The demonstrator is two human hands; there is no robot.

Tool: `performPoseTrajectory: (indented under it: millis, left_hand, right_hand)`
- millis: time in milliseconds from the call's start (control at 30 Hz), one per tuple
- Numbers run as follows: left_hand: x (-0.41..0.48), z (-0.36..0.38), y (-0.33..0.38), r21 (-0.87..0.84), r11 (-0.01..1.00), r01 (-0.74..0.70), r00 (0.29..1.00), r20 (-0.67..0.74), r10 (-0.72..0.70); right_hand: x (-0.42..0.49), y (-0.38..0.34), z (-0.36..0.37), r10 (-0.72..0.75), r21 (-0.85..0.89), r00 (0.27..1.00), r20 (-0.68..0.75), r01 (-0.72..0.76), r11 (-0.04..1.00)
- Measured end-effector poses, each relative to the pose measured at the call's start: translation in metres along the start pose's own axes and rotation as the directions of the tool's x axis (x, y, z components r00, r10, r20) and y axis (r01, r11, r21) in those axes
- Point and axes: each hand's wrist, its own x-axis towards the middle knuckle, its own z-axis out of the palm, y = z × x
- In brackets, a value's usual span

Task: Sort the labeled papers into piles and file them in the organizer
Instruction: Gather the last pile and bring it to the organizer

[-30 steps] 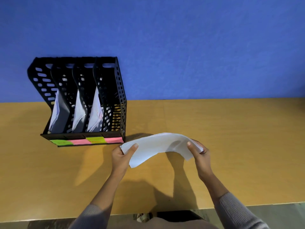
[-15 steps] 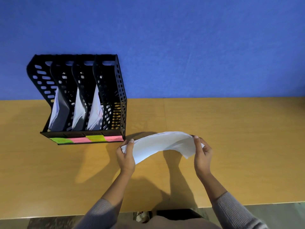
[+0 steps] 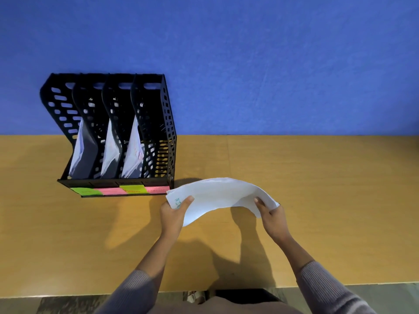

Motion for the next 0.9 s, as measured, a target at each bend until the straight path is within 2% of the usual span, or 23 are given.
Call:
performPoseTrajectory:
  millis: [167, 333, 467, 600, 733, 833, 900]
  left_hand:
    - [0.002, -0.005, 0.008, -0.056, 0.998, -0.023, 0.999, 0.025, 0.024]
    - [-0.004, -0.010, -0.001, -0.042, 0.999, 0.011, 1.000, 0.029, -0.010]
    - [-0.007, -0.010, -0.006, -0.026, 1.000, -0.006, 0.999, 0.045, 0.007]
    - [-0.013, -0.012, -0.015, 0.063, 0.997, 0.038, 0.996, 0.077, -0.043]
    - [-0.013, -0.021, -0.019, 0.143, 0.989, 0.024, 0.992, 0.120, -0.042]
    - [-0.009, -0.027, -0.010, 0.193, 0.981, -0.012, 0.986, 0.167, -0.020]
    - [-0.010, -0.030, -0.001, 0.202, 0.979, -0.014, 0.981, 0.190, -0.026]
  right_hand:
    - [0.000, 0.002, 0.007, 0.018, 0.059, 0.999, -0.030, -0.016, 0.998]
    - [-0.004, 0.008, 0.012, 0.055, 0.003, 0.998, 0.022, -0.055, 0.998]
    - [-0.003, 0.013, 0.014, 0.102, 0.018, 0.994, -0.044, -0.101, 0.995]
    - [-0.003, 0.029, 0.011, 0.163, -0.106, 0.986, 0.034, -0.158, 0.982]
    - [0.000, 0.030, 0.006, 0.161, -0.190, 0.987, 0.010, -0.156, 0.969]
    - [0.003, 0.023, 0.000, 0.160, -0.120, 0.985, 0.064, -0.152, 0.981]
    - [0.007, 0.021, -0.003, 0.263, -0.007, 0.960, 0.098, -0.264, 0.965]
